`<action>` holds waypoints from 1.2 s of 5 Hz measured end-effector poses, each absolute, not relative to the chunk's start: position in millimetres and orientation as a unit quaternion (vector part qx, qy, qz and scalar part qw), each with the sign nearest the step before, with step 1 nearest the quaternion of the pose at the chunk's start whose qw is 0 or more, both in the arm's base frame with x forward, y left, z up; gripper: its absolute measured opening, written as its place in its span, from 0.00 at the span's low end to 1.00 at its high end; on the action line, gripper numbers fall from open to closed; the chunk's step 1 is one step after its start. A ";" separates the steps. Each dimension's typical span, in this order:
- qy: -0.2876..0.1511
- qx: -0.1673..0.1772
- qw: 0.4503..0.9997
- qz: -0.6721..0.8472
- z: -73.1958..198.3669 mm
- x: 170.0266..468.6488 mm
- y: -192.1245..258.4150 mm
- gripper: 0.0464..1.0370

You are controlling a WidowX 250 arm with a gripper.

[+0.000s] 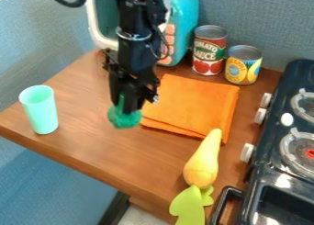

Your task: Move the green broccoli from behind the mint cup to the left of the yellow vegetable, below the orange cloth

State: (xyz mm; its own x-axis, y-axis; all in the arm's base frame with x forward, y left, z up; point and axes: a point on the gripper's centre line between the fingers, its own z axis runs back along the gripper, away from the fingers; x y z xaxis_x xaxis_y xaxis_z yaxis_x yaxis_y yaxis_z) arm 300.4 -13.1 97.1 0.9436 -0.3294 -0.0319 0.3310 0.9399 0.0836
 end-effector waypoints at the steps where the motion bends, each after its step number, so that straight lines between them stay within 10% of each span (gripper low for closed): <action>1: 0.027 0.025 0.981 -0.189 77.4 304.8 -20.9 0.35; 6: 0.025 0.011 0.971 -0.238 40.9 318.4 -67.8 0.39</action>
